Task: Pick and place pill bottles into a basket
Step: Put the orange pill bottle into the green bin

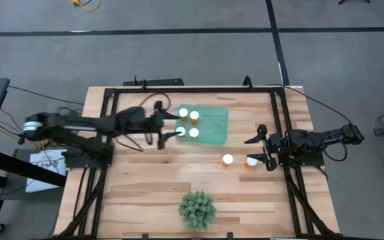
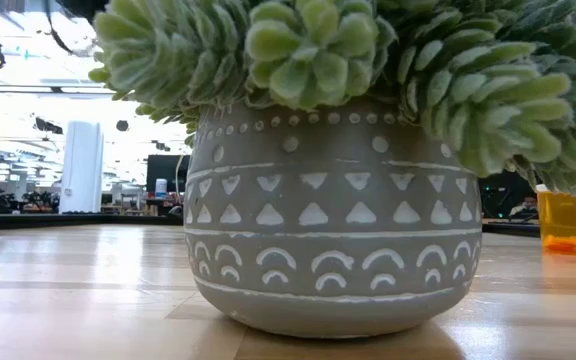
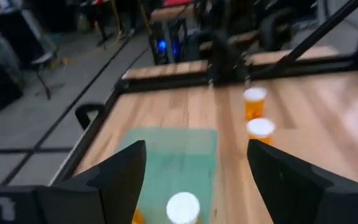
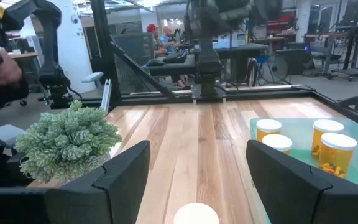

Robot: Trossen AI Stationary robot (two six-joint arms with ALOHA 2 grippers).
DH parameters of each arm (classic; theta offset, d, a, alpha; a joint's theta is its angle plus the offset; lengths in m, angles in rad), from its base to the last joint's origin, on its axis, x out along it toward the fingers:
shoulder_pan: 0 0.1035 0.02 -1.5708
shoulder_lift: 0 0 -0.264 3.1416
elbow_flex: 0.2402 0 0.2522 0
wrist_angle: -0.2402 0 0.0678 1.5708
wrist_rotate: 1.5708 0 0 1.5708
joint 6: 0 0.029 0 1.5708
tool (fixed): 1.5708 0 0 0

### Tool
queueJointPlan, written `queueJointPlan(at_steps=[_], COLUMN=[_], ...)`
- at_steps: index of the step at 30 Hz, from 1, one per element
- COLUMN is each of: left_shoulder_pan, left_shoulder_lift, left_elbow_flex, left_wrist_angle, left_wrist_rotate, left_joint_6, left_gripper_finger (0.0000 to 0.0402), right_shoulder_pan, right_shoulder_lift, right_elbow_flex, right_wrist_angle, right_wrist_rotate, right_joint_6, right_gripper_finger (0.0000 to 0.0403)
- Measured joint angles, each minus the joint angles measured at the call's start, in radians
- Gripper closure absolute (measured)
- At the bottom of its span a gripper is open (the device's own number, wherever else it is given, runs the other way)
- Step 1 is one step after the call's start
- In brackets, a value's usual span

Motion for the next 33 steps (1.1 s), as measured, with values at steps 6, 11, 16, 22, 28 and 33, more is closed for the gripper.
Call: queueJointPlan(at_steps=[6,11,16,22,28,33], left_shoulder_pan=[-0.044,-0.124,-0.218,-0.316,-0.342,-0.342], left_shoulder_lift=[-0.279,-0.438,-0.535,-0.688,-0.853,-0.96], left_elbow_flex=[0.0,0.0,-0.005,-0.191,-0.339,-0.418], left_wrist_angle=[-0.17,-0.247,-0.268,-0.07,0.032,0.036], left_wrist_rotate=[0.05,0.05,-0.006,-0.128,-0.181,-0.172], left_joint_6=[-0.005,-0.007,0.012,0.035,0.036,0.012], left_gripper_finger=[0.0131,0.0131,0.0131,0.0132,0.0132,0.0132], right_shoulder_pan=[0.0,0.0,0.0,0.0,0.0,0.0], right_shoulder_lift=[0.0,0.0,0.0,0.0,0.0,0.0], right_elbow_flex=[0.0,0.0,0.0,0.0,0.0,0.0], right_wrist_angle=[0.0,0.0,0.0,0.0,0.0,0.0], right_wrist_rotate=[0.0,0.0,0.0,0.0,0.0,0.0], right_joint_6=[0.0,0.0,0.0,0.0,0.0,0.0], right_gripper_finger=[0.0143,0.0143,0.0143,0.0143,0.0143,0.0143])
